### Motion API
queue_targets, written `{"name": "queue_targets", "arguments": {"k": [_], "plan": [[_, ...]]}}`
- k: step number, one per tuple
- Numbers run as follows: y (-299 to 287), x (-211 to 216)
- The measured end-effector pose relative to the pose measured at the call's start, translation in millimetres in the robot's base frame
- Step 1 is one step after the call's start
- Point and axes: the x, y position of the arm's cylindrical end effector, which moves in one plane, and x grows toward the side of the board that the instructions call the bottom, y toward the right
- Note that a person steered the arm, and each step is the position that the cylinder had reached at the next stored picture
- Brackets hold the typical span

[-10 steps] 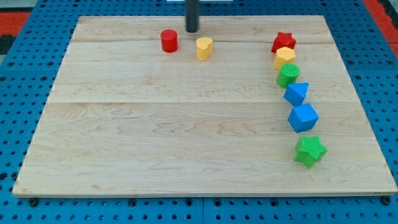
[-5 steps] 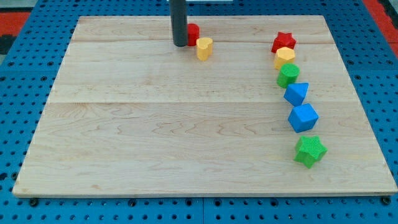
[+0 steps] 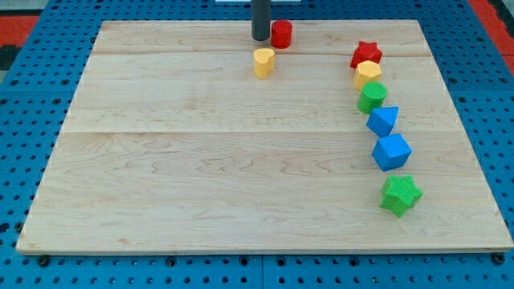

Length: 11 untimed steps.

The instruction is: Push the red circle closer to the red star

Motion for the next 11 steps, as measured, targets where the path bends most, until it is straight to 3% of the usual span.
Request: {"name": "queue_targets", "arguments": {"k": [1,2,5,9,11], "plan": [[10,-15],[60,-9],[27,8],[151,28],[145,39]]}}
